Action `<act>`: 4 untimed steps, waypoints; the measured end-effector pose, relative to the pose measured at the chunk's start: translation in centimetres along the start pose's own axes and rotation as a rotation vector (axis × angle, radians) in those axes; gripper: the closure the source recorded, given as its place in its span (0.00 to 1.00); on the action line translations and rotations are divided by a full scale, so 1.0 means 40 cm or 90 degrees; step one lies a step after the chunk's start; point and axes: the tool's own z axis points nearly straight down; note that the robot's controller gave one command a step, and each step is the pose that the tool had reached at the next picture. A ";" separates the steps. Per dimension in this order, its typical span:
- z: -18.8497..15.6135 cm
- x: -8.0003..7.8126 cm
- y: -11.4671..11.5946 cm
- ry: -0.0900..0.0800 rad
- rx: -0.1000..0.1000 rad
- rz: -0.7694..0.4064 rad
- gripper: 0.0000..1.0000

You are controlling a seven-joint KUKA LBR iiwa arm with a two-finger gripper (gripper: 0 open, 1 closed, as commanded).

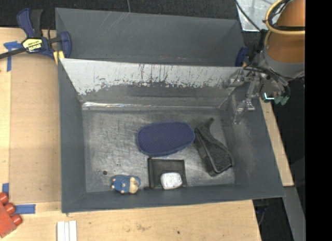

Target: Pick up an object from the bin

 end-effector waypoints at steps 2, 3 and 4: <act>0.160 0.156 0.377 -0.004 -0.002 -0.169 0.00; -0.034 0.153 0.417 -0.010 0.000 -0.144 0.00; 0.258 0.070 0.476 -0.001 0.000 -0.023 0.00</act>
Offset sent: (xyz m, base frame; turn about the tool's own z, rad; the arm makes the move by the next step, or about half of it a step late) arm -0.0464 0.0483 -0.1039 -0.1436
